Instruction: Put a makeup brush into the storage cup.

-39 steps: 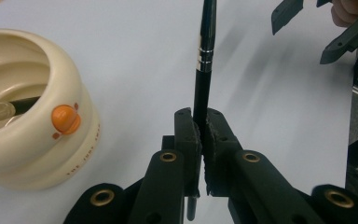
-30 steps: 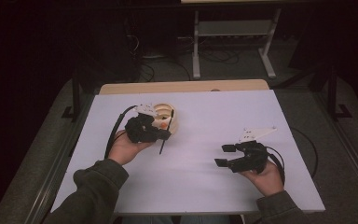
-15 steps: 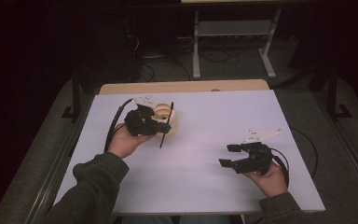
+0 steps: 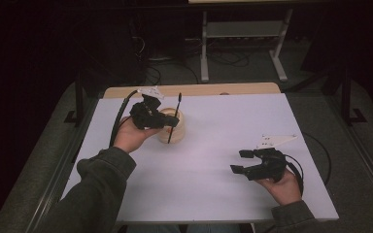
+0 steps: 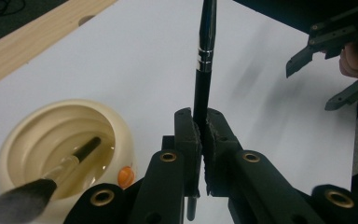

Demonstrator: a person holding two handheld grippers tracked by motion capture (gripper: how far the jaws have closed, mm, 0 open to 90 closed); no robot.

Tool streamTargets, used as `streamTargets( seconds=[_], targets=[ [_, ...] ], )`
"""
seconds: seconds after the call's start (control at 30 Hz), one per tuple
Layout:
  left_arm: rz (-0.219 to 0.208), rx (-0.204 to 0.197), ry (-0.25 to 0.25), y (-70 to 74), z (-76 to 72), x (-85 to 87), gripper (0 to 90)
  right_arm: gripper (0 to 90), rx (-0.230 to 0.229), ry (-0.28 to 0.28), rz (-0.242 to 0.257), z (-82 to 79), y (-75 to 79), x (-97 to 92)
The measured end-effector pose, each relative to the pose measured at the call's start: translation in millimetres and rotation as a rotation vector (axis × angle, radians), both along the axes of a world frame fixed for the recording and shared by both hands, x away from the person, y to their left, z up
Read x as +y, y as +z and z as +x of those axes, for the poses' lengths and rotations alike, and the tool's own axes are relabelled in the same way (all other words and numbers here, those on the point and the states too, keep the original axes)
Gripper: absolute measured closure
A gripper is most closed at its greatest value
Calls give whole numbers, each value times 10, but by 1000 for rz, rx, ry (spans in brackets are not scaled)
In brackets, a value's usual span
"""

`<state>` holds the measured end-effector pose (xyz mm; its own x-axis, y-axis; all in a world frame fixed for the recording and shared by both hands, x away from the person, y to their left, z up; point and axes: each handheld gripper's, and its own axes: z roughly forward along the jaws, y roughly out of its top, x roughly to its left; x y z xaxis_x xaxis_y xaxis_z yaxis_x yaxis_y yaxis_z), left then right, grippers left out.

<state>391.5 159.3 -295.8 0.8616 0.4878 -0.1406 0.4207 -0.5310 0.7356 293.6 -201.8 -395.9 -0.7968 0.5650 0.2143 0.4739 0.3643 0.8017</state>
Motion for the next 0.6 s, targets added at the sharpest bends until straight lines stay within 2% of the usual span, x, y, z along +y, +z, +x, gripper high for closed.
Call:
streamTargets(
  seconds=[0.13,0.5,0.6],
  targets=[
    [5,-7,2,54,60,-14,854,296,-3,-1,2,1,5,-12],
    [-12,-6,30,209,238,-46,854,291,-6,-4,8,7,7,-24],
    [5,-11,33,253,275,-57,854,291,-4,-6,10,6,10,-30]
  ],
)
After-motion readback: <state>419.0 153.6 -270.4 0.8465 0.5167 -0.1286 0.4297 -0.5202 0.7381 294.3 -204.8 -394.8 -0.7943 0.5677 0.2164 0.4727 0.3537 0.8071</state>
